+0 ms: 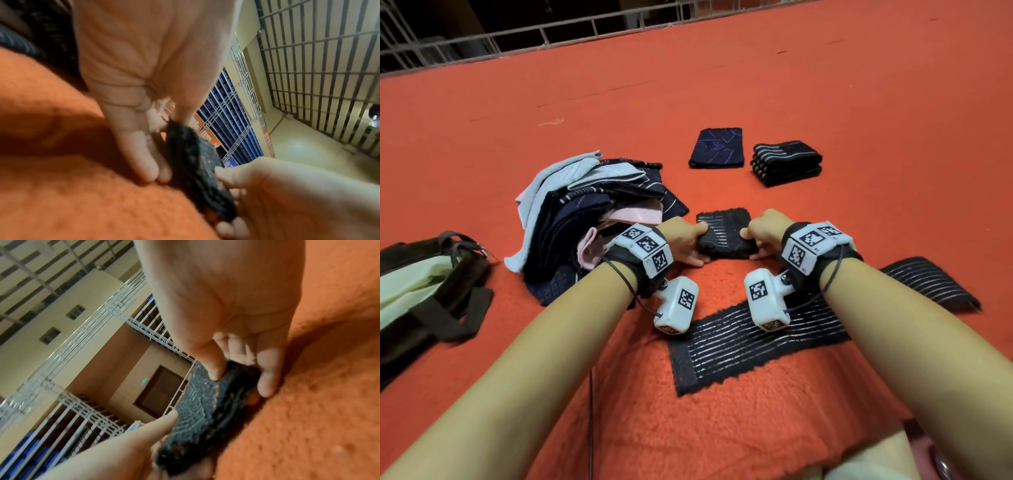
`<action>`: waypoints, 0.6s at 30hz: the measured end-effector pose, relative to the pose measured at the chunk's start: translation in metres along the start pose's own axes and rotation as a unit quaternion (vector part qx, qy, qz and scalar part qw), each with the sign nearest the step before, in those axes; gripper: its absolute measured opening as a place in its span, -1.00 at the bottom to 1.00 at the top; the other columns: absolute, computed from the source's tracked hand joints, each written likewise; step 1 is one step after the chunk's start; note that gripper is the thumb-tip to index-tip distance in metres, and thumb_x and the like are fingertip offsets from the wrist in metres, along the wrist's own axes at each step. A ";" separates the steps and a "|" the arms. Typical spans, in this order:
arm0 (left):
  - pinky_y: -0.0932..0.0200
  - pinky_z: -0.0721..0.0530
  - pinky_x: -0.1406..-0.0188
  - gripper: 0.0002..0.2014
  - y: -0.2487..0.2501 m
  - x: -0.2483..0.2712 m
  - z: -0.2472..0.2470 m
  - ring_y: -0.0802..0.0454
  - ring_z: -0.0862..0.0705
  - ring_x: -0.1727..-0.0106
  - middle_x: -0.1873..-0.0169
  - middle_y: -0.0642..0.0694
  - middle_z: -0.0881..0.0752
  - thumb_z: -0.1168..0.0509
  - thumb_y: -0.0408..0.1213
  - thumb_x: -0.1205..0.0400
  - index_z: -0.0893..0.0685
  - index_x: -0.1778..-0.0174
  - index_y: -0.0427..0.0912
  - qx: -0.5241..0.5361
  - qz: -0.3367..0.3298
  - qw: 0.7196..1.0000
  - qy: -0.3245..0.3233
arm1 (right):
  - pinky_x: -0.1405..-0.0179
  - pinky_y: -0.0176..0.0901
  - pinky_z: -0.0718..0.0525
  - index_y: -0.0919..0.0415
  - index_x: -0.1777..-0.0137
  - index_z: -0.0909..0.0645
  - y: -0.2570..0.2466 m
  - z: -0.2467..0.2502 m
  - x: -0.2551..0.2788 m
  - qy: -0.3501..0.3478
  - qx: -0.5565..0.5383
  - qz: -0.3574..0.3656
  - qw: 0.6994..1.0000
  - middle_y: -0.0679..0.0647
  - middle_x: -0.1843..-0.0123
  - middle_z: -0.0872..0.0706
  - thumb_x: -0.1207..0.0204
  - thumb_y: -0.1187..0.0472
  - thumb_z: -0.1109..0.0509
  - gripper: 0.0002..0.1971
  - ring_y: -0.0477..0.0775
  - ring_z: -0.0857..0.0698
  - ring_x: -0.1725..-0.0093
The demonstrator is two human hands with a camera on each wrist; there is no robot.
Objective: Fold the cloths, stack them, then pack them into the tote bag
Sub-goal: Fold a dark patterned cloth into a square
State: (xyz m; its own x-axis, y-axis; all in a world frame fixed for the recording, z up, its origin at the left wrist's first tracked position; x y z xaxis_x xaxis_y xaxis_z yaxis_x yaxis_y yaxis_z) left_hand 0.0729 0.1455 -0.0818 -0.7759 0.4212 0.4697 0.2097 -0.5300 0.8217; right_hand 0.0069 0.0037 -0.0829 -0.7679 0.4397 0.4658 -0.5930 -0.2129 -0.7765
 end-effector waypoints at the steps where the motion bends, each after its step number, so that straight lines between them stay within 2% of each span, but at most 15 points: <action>1: 0.18 -0.74 0.53 -0.81 0.005 0.001 -0.004 0.02 -0.71 0.40 0.30 -0.18 -0.66 -0.18 -0.24 -0.71 -0.49 0.11 -0.30 0.035 -0.015 0.999 -0.012 | 0.42 0.00 -0.75 0.40 0.00 -0.46 0.002 0.002 0.002 -0.009 -0.028 -0.006 1.000 0.28 0.23 -0.53 -0.59 0.37 -0.26 -0.92 0.21 -0.59 0.35; 3: 0.14 -0.77 0.46 -0.87 0.014 0.004 -0.008 0.02 -0.66 0.19 0.15 -0.19 -0.65 -0.23 -0.29 -0.69 -0.55 0.04 -0.31 0.098 -0.034 0.994 -0.038 | 0.44 -0.06 -0.68 0.35 -0.06 -0.43 0.002 0.005 0.007 -0.031 -0.075 -0.003 0.997 0.22 0.26 -0.51 -0.62 0.37 -0.19 -0.93 0.15 -0.56 0.34; 4: 0.16 -0.76 0.41 -0.88 0.017 0.004 -0.010 0.04 -0.66 0.16 0.14 -0.17 -0.66 -0.24 -0.31 -0.68 -0.57 0.06 -0.31 0.106 -0.042 0.992 -0.046 | 0.41 -0.08 -0.65 0.31 -0.08 -0.42 0.001 0.007 0.009 -0.041 -0.102 0.005 0.994 0.18 0.28 -0.49 -0.62 0.37 -0.16 -0.91 0.10 -0.53 0.36; 6: 0.22 -0.75 0.36 -0.90 0.026 0.007 -0.014 0.07 -0.65 0.17 0.17 -0.13 -0.66 -0.22 -0.32 -0.69 -0.58 0.08 -0.27 0.105 -0.063 0.991 -0.053 | 0.34 -0.08 -0.63 0.22 -0.11 -0.42 -0.002 0.010 0.013 -0.058 -0.160 0.024 0.985 0.12 0.28 -0.48 -0.61 0.31 -0.14 -0.87 0.04 -0.50 0.36; 9: 0.23 -0.75 0.22 -0.89 0.043 0.012 -0.025 0.03 -0.69 0.17 0.17 -0.17 -0.69 -0.25 -0.37 -0.67 -0.61 0.00 -0.34 0.100 -0.094 0.988 -0.074 | 0.29 -0.16 -0.72 0.17 -0.11 -0.55 -0.011 0.024 0.013 -0.035 -0.231 0.069 0.970 0.10 0.11 -0.70 -0.62 0.10 -0.22 -0.81 0.06 -0.68 0.21; 11: 0.23 -0.78 0.26 -0.89 0.055 0.016 -0.034 0.06 -0.72 0.29 0.26 -0.17 -0.72 -0.29 -0.36 -0.64 -0.64 0.12 -0.34 0.080 -0.110 0.988 -0.073 | -0.04 -0.02 -0.72 0.30 -0.21 -0.60 -0.014 0.045 0.004 0.044 -0.176 0.110 0.977 0.21 -0.13 -0.73 -0.59 -0.02 -0.27 -0.60 0.18 -0.73 -0.03; 12: 0.25 -0.77 0.36 -0.86 0.061 0.017 -0.037 0.11 -0.72 0.39 0.35 -0.14 -0.72 -0.32 -0.33 -0.63 -0.63 0.19 -0.33 0.070 -0.119 0.989 -0.062 | -0.13 0.01 -0.66 0.38 -0.23 -0.59 -0.014 0.058 0.000 0.094 -0.127 0.129 0.979 0.26 -0.20 -0.70 -0.59 -0.03 -0.25 -0.54 0.23 -0.70 -0.12; 14: 0.32 -0.68 0.54 -0.78 0.070 0.016 -0.043 0.17 -0.68 0.57 0.48 -0.11 -0.68 -0.33 -0.27 -0.63 -0.56 0.30 -0.28 0.055 -0.133 0.989 -0.037 | 0.02 -0.11 -0.48 0.47 -0.23 -0.56 -0.014 0.077 -0.002 0.154 -0.062 0.155 0.974 0.32 -0.21 -0.66 -0.63 0.01 -0.18 -0.52 0.20 -0.63 -0.13; 15: 0.34 -0.65 0.57 -0.76 0.073 0.016 -0.047 0.18 -0.66 0.60 0.46 -0.14 -0.66 -0.33 -0.26 -0.63 -0.52 0.32 -0.26 0.050 -0.136 0.989 -0.034 | 0.06 -0.16 -0.40 0.48 -0.21 -0.56 -0.013 0.084 -0.004 0.162 -0.045 0.168 0.971 0.33 -0.19 -0.66 -0.65 0.03 -0.16 -0.54 0.17 -0.61 -0.10; 18: 0.35 -0.66 0.53 -0.78 0.077 0.012 -0.065 0.19 -0.68 0.56 0.43 -0.11 -0.68 -0.30 -0.31 -0.65 -0.52 0.32 -0.21 0.020 -0.142 0.987 -0.070 | 0.08 -0.11 -0.41 0.35 0.03 -0.56 -0.007 0.101 -0.008 0.173 -0.034 0.210 0.962 0.24 0.02 -0.64 -0.64 0.10 -0.19 -0.72 0.09 -0.55 0.04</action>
State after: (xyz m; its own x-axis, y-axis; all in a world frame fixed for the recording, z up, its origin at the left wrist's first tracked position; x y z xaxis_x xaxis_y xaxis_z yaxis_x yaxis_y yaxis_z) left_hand 0.0411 0.0621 -0.0337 -0.7172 0.6478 0.2567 0.0212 -0.3480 0.9373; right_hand -0.0069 -0.0865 -0.0384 -0.8023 0.5944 -0.0552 -0.2222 -0.3831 -0.8966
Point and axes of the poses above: each hand's wrist, its own x-axis away from the middle knuckle, its own z-axis out of the back of the hand, y = z × x, the point moved 8 cm from there along -x, towards the middle knuckle
